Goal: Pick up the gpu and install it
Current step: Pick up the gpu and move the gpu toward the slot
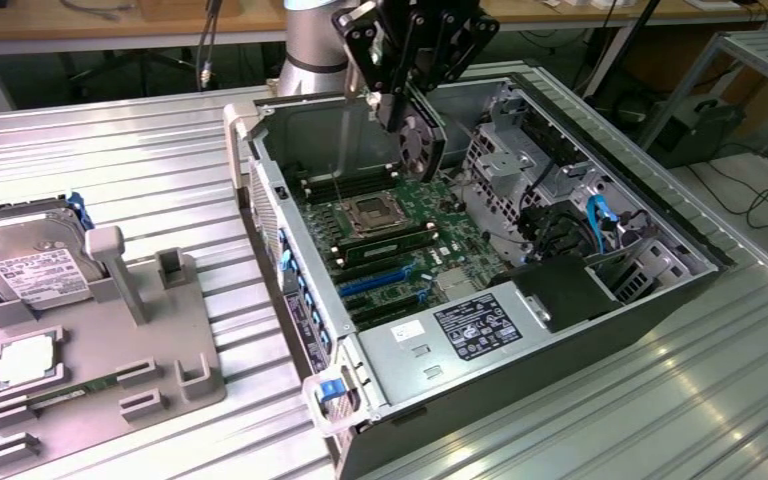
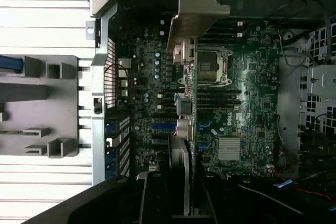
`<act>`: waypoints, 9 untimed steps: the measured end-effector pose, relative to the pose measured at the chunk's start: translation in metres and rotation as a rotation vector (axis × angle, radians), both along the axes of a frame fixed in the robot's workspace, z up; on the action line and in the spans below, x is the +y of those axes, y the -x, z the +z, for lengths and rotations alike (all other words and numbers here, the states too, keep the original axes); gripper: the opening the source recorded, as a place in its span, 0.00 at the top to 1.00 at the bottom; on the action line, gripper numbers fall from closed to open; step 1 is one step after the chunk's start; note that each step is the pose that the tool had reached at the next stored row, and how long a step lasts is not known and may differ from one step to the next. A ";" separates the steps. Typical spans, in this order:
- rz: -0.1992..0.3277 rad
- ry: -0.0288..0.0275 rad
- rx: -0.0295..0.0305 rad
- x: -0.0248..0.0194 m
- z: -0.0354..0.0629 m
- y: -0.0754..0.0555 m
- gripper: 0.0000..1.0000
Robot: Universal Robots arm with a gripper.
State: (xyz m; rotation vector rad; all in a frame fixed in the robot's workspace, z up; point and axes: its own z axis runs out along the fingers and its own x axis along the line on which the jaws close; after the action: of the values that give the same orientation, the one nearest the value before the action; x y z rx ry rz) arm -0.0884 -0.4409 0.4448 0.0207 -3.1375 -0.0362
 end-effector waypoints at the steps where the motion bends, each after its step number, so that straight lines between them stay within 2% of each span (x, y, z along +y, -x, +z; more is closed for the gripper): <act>1: 0.000 0.0001 0.0001 0.0000 0.0000 -0.001 0.73; 9: 0.000 0.0001 0.0001 0.0000 -0.0004 -0.005 0.73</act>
State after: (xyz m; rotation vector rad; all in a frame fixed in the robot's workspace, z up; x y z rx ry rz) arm -0.0833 -0.4409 0.4444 0.0207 -3.1374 -0.0360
